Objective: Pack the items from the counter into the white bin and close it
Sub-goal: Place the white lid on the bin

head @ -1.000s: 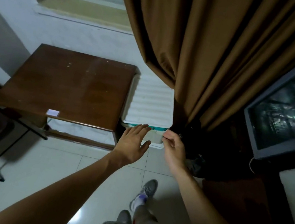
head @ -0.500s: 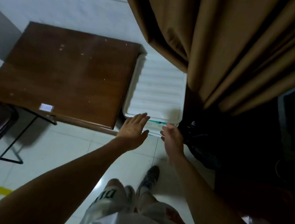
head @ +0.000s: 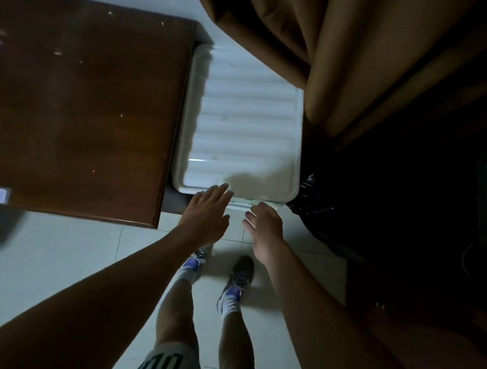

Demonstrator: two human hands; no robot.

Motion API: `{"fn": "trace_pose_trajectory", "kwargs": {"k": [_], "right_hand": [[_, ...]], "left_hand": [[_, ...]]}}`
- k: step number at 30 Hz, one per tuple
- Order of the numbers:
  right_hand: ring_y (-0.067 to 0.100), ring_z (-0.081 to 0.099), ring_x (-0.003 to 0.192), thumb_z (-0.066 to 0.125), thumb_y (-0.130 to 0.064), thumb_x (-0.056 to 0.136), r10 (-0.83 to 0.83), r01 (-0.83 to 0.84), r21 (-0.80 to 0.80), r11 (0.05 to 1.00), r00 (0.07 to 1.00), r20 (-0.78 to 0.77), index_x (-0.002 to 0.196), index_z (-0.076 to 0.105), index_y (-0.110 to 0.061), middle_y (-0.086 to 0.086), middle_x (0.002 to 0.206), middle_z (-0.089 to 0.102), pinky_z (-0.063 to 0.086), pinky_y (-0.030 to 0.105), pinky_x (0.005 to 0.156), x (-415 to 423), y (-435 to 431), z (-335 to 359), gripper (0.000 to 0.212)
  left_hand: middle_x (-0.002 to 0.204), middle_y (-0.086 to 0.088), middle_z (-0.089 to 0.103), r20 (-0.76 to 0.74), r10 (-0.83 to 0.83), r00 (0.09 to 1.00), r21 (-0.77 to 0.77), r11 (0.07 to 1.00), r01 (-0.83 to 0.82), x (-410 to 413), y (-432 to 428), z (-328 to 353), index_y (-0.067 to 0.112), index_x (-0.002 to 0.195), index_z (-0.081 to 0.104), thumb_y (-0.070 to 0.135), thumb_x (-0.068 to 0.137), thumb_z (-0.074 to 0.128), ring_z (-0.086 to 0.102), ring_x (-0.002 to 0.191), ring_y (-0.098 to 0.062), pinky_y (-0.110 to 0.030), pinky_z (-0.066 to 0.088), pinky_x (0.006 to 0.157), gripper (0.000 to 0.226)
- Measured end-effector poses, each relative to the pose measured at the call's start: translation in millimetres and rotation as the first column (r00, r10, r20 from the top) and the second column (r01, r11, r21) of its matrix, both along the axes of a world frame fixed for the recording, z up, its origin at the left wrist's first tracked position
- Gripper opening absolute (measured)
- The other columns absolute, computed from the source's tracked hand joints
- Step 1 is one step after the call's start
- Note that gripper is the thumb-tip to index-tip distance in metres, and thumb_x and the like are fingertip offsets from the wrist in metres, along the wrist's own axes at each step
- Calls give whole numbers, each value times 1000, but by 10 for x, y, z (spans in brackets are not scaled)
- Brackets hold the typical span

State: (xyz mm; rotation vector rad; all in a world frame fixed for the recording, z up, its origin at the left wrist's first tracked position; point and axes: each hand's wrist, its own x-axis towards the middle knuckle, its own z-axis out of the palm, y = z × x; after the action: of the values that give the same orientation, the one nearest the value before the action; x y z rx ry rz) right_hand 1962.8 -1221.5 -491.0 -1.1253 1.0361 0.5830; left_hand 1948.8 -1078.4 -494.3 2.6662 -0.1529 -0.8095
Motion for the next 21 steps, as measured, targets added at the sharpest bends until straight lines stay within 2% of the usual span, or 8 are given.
{"fn": "trace_pose_trajectory", "kwargs": {"k": [3, 5, 10, 14, 17, 19, 21], "right_hand": [[19, 58, 108, 52, -10, 97, -115, 116, 15, 993, 990, -80, 131, 51, -6, 11, 118, 56, 48, 30, 98, 155, 177, -233, 34], [18, 56, 106, 51, -12, 97, -170, 174, 25, 984, 979, -113, 124, 53, -8, 10, 115, 56, 48, 27, 94, 248, 274, -335, 27], [17, 62, 86, 60, -16, 92, -332, 335, -22, 942, 919, -215, 106, 58, -3, 10, 89, 61, 55, 34, 92, 393, 454, -526, 19], [16, 62, 76, 60, -15, 93, -326, 334, -11, 942, 912, -247, 83, 54, -8, 8, 83, 60, 56, 34, 91, 415, 487, -618, 13], [14, 60, 71, 54, -21, 98, -286, 305, 42, 951, 927, -242, 85, 48, -14, 5, 81, 57, 57, 29, 82, 425, 503, -659, 16], [9, 57, 59, 58, -25, 96, -299, 316, 42, 948, 927, -227, 89, 51, -12, 4, 67, 57, 58, 28, 78, 430, 511, -629, 16], [10, 55, 60, 62, -32, 93, -293, 300, -1, 954, 930, -224, 100, 56, -7, 6, 71, 54, 57, 27, 71, 429, 512, -599, 27]], "left_hand": [[163, -3, 9, -12, -53, 999, 12, 998, 54, 227, 112, -186, 18, 154, 17, 30, 98, 47, 7, 151, -22, -43, 12, 121, 64], [163, -4, 11, 4, -97, 995, 19, 995, 97, 368, 198, -283, 17, 153, 19, 27, 97, 48, 10, 150, -23, -43, 15, 121, 64], [162, -6, 15, -11, -143, 990, 36, 989, 143, 590, 352, -428, 15, 152, 22, 27, 99, 45, 15, 149, -25, -43, 18, 119, 59], [162, -6, 16, -12, -199, 980, 17, 980, 199, 643, 412, -481, 15, 152, 24, 27, 100, 44, 18, 148, -25, -42, 22, 117, 57], [160, -6, 20, 11, -207, 978, -22, 978, 207, 664, 475, -452, 14, 149, 29, 24, 101, 43, 22, 146, -26, -42, 26, 115, 51], [158, -6, 25, 61, -232, 971, -42, 971, 235, 704, 516, -374, 14, 147, 33, 24, 101, 42, 26, 144, -27, -41, 29, 113, 48], [157, -7, 26, 90, -259, 962, -56, 963, 264, 730, 541, -315, 14, 146, 35, 25, 102, 40, 28, 143, -27, -41, 30, 113, 46]]}}
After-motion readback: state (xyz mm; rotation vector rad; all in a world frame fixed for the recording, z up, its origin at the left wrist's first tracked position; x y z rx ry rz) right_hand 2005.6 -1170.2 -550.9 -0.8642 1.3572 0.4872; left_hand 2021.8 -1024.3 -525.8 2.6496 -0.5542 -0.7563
